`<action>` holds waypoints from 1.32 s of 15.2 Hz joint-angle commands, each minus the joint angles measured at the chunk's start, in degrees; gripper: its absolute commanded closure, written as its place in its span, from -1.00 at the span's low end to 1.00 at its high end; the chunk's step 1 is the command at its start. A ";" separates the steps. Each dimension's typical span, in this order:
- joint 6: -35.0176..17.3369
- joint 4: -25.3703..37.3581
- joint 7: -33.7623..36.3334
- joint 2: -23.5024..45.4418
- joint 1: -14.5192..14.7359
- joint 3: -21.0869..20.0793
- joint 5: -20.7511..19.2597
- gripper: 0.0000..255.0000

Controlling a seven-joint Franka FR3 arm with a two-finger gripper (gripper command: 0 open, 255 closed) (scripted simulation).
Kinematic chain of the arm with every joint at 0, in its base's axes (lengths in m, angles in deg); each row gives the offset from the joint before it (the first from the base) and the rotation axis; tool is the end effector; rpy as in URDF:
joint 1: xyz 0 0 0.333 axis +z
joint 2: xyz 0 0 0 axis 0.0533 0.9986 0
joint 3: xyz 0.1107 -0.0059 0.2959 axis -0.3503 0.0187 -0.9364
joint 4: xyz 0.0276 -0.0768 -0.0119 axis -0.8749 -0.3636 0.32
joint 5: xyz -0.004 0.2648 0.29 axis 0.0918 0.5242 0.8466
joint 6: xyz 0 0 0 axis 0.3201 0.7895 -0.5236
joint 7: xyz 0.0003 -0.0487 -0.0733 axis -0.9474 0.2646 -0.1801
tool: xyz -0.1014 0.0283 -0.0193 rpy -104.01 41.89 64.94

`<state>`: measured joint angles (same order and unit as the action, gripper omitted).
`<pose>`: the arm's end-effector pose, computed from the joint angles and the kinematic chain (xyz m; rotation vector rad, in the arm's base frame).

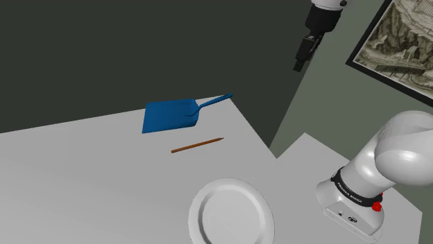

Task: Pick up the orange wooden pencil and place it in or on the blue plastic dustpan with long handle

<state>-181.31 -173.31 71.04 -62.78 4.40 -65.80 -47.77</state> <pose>0.3297 -0.0007 0.5620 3.0403 0.2733 0.0296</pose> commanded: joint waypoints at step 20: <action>-15.29 12.48 -18.91 32.88 13.72 -3.82 10.18 -1.00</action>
<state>-196.54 -162.08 53.56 -31.47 17.64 -69.46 -38.06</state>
